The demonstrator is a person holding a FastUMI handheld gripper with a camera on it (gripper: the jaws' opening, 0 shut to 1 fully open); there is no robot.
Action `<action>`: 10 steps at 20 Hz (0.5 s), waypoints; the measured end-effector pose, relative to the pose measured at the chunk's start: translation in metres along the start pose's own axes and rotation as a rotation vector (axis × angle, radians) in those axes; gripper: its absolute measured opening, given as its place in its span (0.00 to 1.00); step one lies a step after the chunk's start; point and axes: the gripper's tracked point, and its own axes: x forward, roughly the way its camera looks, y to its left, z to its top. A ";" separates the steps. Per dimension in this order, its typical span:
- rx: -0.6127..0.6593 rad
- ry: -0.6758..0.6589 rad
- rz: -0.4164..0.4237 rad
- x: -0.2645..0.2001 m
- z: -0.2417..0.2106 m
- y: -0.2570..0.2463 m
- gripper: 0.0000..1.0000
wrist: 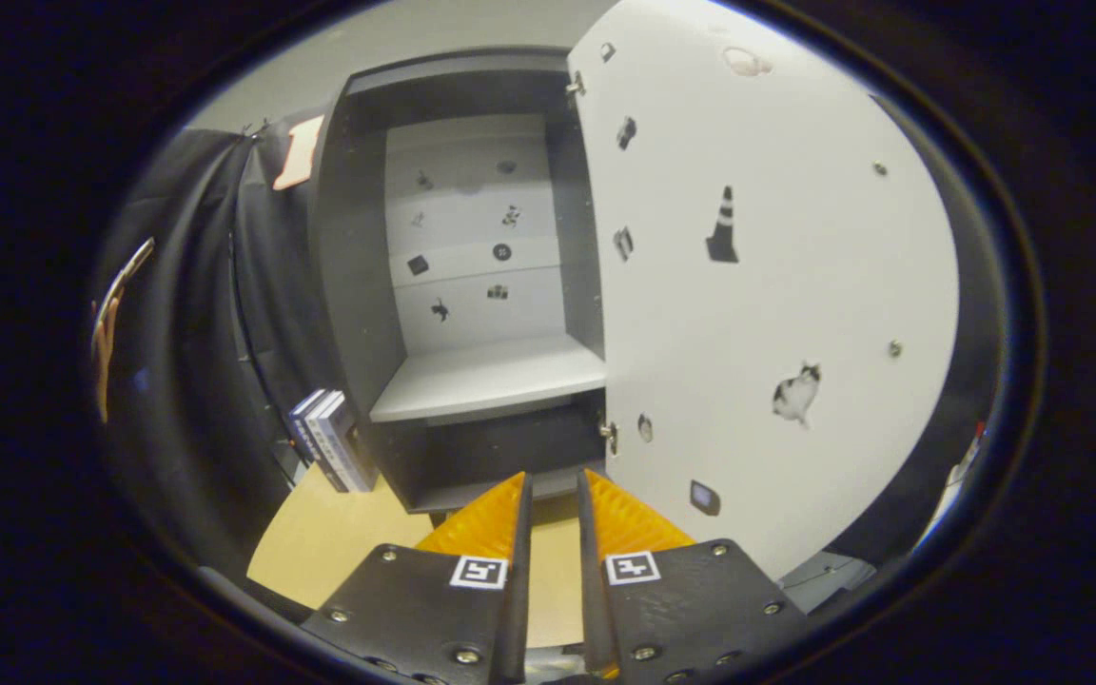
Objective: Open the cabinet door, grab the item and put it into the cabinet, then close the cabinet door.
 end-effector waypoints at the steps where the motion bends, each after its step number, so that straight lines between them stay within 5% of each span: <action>1: -0.011 0.038 0.028 0.008 -0.015 0.011 0.29; 3: -0.034 0.093 0.066 0.029 -0.042 0.025 0.54; 5: -0.042 0.167 0.106 0.045 -0.075 0.038 0.56; 8: -0.038 0.280 0.157 0.061 -0.123 0.057 0.93; 10: -0.045 0.350 0.169 0.068 -0.153 0.063 0.93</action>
